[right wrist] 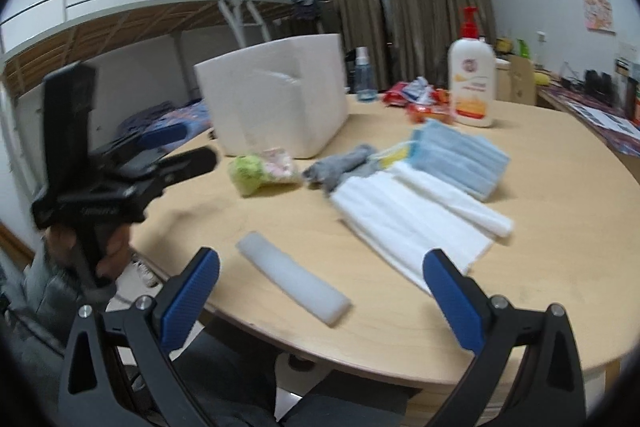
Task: Organize soft objects
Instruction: 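Reach the left tool to the green snack bag and close on it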
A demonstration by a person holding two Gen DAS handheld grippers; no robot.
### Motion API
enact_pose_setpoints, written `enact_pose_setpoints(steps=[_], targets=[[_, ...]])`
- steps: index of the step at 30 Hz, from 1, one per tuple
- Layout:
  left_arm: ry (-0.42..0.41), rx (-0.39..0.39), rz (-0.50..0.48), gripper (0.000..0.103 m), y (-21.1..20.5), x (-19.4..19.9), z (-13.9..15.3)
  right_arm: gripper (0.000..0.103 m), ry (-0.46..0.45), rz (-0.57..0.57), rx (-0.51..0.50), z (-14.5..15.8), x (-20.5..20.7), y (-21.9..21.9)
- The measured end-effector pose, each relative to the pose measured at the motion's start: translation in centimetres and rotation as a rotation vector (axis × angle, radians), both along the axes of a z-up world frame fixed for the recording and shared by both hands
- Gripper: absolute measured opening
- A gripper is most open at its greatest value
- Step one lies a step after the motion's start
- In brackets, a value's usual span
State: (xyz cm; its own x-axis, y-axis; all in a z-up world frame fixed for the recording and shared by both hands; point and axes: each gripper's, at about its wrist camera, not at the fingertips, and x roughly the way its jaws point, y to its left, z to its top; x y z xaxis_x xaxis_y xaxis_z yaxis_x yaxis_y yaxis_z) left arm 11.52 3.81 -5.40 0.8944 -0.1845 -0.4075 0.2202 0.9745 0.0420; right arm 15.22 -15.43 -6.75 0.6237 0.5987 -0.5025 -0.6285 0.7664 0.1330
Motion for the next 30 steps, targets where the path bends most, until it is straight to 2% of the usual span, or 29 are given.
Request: enact_pose_setpoints(steps=[6,12,17,21,23,28,30], targets=[[0.086,0.011,-0.015,0.103,1.4,2.6,-0.7,0.103,0.020,0.098,-0.004,0.0,0.5,1.3],[0.200,-0.054,-0.056,0.103,2.7,4.9,-1.9,0.103,0.056,0.190,-0.009,0.0,0.9,2.6],[0.251,-0.026,-0.114,0.103,2.7,6.4,-2.3,0.103,0.067,0.232,-0.038,-0.1,1.2,3.5],[0.296,-0.006,-0.138,0.094,2.7,7.4,-2.9,0.103,0.082,0.252,-0.060,-0.4,1.5,4.0],[0.319,-0.009,-0.143,0.084,2.7,7.9,-3.2,0.103,0.088,0.261,-0.062,-0.4,1.6,4.2],[0.383,-0.043,-0.170,0.081,3.0,8.7,-3.8,0.103,0.097,0.270,-0.084,-0.7,1.8,4.7],[0.386,-0.057,-0.175,0.078,3.2,8.6,-3.8,0.103,0.099,0.270,-0.086,-0.6,1.8,4.7]])
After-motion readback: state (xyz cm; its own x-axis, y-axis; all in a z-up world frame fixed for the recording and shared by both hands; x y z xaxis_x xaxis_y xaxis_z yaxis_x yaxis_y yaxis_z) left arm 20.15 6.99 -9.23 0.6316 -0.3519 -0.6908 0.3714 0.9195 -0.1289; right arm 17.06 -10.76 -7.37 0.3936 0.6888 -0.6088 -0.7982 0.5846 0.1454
